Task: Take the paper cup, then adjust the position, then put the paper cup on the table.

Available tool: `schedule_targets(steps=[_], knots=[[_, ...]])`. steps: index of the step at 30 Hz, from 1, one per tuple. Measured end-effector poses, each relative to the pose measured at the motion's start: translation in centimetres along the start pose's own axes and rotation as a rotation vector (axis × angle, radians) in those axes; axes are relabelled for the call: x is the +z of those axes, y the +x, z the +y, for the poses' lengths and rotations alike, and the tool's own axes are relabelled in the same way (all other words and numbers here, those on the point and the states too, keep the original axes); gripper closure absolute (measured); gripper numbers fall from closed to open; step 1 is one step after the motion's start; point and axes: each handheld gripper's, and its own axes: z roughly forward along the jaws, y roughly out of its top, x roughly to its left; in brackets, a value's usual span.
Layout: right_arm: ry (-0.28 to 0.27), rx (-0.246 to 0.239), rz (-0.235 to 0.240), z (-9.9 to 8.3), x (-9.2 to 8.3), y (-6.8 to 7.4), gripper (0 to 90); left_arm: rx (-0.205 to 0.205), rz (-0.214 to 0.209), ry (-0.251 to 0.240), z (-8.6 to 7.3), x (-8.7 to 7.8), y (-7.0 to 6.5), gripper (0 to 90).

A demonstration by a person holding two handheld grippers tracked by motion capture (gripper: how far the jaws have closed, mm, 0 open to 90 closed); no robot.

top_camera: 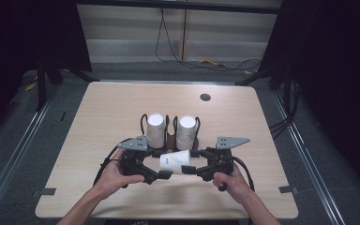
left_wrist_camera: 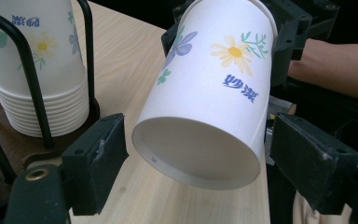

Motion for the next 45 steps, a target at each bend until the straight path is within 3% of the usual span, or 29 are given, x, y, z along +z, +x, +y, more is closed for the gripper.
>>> schedule_targets(steps=[10,15,21,30,34,45], knots=[[0.034,-0.005,-0.078,0.3,-0.8,-0.1,28.0,0.005,0.062,0.041,-0.1,-0.2,0.4,15.9],[0.048,0.020,-0.124,0.4,-1.3,-0.5,28.2,0.003,0.086,0.047,-0.2,-0.4,0.6,16.1],[0.109,-0.031,-0.220,0.3,-1.4,0.0,28.2,-0.009,0.120,0.064,-0.5,-0.3,1.0,16.2],[0.176,-0.021,-0.340,0.7,-2.7,-0.4,28.8,-0.025,0.164,0.073,-1.0,-0.6,1.4,18.2],[0.225,-0.019,-0.394,0.7,-3.3,-0.7,28.8,-0.029,0.164,0.068,-1.0,-0.7,1.6,17.2],[0.265,0.000,-0.501,1.6,-5.2,-1.8,28.8,-0.034,0.184,0.075,-1.4,-1.4,1.7,16.8]])
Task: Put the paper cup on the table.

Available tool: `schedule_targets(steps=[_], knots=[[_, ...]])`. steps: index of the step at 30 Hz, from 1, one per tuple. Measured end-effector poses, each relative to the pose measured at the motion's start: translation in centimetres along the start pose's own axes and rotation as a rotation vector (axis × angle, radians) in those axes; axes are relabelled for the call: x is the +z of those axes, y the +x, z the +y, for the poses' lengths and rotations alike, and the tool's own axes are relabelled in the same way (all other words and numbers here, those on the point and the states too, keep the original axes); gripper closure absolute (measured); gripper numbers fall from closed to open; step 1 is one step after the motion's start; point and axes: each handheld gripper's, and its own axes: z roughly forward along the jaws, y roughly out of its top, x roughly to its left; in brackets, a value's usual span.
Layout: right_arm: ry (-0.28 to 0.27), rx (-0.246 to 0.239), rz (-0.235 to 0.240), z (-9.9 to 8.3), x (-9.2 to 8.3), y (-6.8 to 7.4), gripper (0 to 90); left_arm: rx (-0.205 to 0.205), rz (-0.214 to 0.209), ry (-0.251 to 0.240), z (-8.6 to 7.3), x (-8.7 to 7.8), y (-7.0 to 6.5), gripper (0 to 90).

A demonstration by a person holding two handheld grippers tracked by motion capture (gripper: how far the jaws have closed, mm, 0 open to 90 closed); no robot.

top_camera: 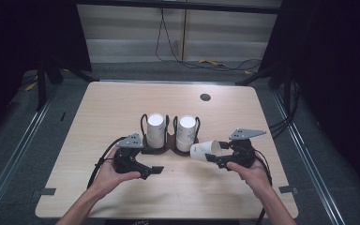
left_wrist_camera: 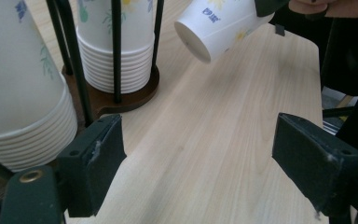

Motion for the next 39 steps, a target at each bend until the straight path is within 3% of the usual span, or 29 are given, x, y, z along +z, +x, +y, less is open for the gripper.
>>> schedule_targets(steps=[6,13,27,30,36,39], knots=[[0.029,0.012,-0.065,0.3,0.1,-1.2,28.7,-0.006,0.003,-0.001,-0.1,-0.2,0.5,16.8],[0.079,0.006,-0.079,1.4,0.4,-2.1,28.6,-0.023,0.009,0.011,-0.7,-0.3,1.1,16.7],[0.165,0.040,-0.159,2.8,0.5,-4.1,28.6,-0.056,0.016,-0.009,-0.6,-0.4,2.1,16.8],[0.175,0.048,-0.162,3.0,0.5,-4.8,28.6,-0.055,0.022,0.007,-0.8,-0.3,2.1,16.8],[0.212,0.037,-0.217,3.5,0.4,-5.5,28.6,-0.056,0.023,0.007,-0.9,-0.1,1.9,16.7],[0.230,0.041,-0.224,3.8,0.5,-5.7,28.6,-0.050,0.019,0.033,-0.9,-0.1,1.8,17.2]])
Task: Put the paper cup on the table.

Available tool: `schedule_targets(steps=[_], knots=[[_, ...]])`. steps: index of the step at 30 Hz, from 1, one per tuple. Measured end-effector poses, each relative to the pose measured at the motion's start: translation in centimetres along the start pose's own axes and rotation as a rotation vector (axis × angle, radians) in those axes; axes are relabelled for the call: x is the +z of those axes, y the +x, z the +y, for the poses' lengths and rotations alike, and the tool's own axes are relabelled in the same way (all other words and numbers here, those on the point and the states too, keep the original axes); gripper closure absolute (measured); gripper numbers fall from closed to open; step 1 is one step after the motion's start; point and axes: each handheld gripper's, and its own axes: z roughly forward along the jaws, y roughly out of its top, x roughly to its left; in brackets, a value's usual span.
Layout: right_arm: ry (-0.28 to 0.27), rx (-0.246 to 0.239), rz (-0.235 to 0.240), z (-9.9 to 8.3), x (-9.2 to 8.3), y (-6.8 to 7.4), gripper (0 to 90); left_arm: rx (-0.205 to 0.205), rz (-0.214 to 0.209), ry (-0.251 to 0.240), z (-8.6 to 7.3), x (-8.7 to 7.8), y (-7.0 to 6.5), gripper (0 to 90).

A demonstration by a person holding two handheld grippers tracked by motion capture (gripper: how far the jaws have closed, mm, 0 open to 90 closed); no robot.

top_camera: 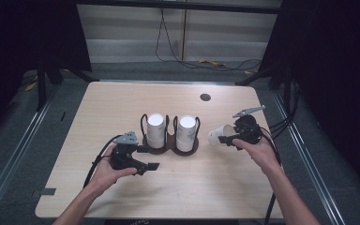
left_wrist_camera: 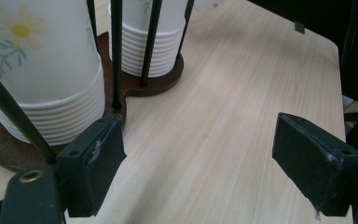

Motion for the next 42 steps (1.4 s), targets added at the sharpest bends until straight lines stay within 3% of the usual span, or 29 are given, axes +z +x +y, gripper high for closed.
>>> schedule_targets(steps=[8,11,14,19,30,42], knots=[[0.074,0.050,-0.041,1.1,0.4,-1.1,28.5,0.001,0.011,0.004,-0.2,-0.2,-0.2,19.5],[0.128,0.058,-0.043,1.2,0.9,-1.5,28.1,0.002,-0.002,0.010,-0.3,-0.3,-0.3,19.5],[0.180,0.050,-0.084,1.1,1.6,-1.5,27.6,0.011,-0.004,0.006,-0.3,-0.5,-0.5,19.5],[0.194,0.052,-0.116,1.2,2.4,-1.5,26.6,0.008,0.002,-0.001,-0.3,-0.6,-0.3,19.5],[0.206,0.060,-0.129,1.7,3.3,-1.5,23.3,0.006,0.005,0.002,-0.3,-0.6,-0.3,19.4],[0.165,0.073,-0.135,1.9,4.2,-1.1,18.0,0.011,0.007,-0.003,-0.3,-0.8,-0.4,20.1]])
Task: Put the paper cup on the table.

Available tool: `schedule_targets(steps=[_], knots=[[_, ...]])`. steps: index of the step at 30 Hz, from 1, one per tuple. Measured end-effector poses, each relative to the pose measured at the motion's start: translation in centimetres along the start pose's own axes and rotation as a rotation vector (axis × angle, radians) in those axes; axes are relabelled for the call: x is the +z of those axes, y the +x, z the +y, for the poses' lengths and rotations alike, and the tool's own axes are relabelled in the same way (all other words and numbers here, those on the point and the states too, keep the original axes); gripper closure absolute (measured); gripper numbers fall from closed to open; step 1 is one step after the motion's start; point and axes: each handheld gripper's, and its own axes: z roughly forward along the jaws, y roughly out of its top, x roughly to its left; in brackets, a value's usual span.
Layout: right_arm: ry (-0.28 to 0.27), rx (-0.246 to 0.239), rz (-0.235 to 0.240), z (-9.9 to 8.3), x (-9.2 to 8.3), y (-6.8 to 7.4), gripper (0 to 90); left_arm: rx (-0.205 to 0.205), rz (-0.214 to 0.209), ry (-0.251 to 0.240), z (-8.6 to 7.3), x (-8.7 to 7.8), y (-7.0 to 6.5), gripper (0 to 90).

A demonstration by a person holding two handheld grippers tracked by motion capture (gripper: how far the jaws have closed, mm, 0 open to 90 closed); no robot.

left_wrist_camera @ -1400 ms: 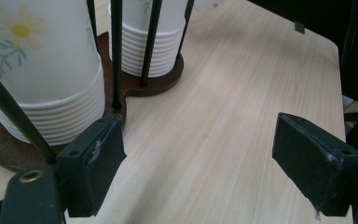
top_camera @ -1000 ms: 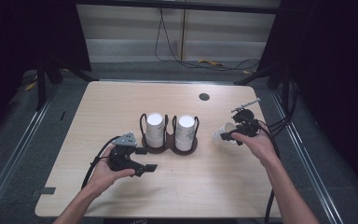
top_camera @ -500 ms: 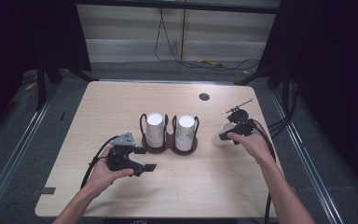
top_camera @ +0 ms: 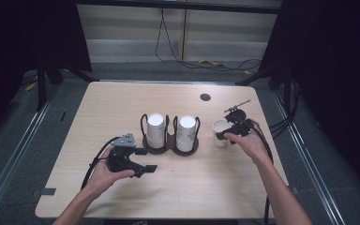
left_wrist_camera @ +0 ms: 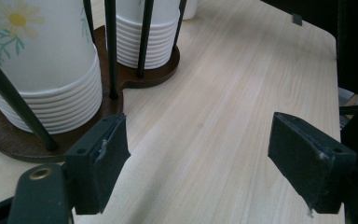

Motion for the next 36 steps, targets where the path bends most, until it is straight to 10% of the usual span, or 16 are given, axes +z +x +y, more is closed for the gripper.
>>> schedule_targets(steps=[23,36], knots=[[-0.132,0.077,0.013,-2.0,-0.8,-0.2,14.9,-0.018,0.020,-0.004,-0.6,-0.4,0.0,19.4],[-0.191,0.075,0.045,-4.9,-1.6,0.8,17.8,-0.053,0.130,-0.001,-1.5,-1.9,0.7,23.3]])
